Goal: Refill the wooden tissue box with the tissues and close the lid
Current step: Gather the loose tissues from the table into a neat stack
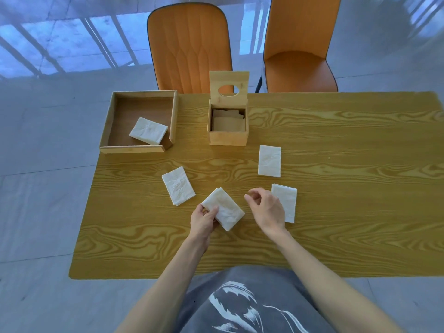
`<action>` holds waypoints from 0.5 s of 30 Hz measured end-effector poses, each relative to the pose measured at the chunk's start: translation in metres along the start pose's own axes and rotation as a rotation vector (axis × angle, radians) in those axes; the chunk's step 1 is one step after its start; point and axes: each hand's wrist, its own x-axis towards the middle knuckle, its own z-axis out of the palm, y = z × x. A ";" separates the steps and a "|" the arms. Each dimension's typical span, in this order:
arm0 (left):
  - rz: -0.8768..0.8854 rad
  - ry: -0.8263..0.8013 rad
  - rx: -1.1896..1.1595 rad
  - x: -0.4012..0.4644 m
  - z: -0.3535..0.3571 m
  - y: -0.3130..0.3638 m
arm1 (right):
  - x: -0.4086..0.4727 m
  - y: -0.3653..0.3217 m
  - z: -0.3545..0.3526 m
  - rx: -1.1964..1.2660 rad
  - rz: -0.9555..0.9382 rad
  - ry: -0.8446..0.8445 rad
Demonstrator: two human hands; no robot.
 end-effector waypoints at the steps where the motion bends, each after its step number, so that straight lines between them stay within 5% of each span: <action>1: -0.001 -0.015 0.003 0.000 0.004 0.001 | 0.001 0.006 -0.007 0.010 0.031 0.036; 15: -0.027 -0.158 0.118 -0.001 0.046 0.001 | -0.003 0.062 -0.040 -0.031 0.495 0.205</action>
